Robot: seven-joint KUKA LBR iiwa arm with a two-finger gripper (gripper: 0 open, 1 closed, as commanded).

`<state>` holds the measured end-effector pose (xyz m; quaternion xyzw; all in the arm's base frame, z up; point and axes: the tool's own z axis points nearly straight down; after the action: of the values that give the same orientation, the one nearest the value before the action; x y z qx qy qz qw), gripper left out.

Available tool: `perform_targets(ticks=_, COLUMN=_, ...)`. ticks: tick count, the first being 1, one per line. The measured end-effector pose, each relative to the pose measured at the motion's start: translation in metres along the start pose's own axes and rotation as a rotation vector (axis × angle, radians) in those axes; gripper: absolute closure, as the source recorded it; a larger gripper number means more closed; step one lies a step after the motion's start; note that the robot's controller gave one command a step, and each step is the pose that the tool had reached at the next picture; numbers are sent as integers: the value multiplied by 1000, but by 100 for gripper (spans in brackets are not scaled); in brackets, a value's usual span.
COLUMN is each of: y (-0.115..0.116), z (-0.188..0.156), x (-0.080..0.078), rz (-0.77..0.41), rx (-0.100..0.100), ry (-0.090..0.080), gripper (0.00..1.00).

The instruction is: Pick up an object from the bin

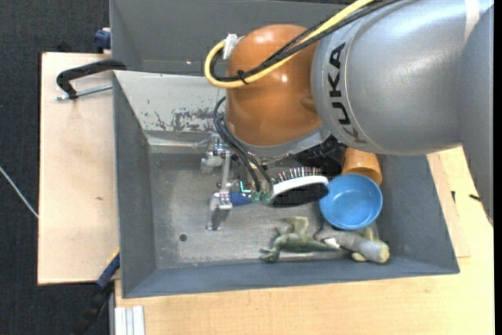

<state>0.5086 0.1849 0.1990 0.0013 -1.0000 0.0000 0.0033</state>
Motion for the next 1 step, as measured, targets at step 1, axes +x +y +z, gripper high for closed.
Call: perform_targets(ticks=1, y=-69, z=128, x=-42, rz=-53, rx=-3, ry=-12, gripper=0)
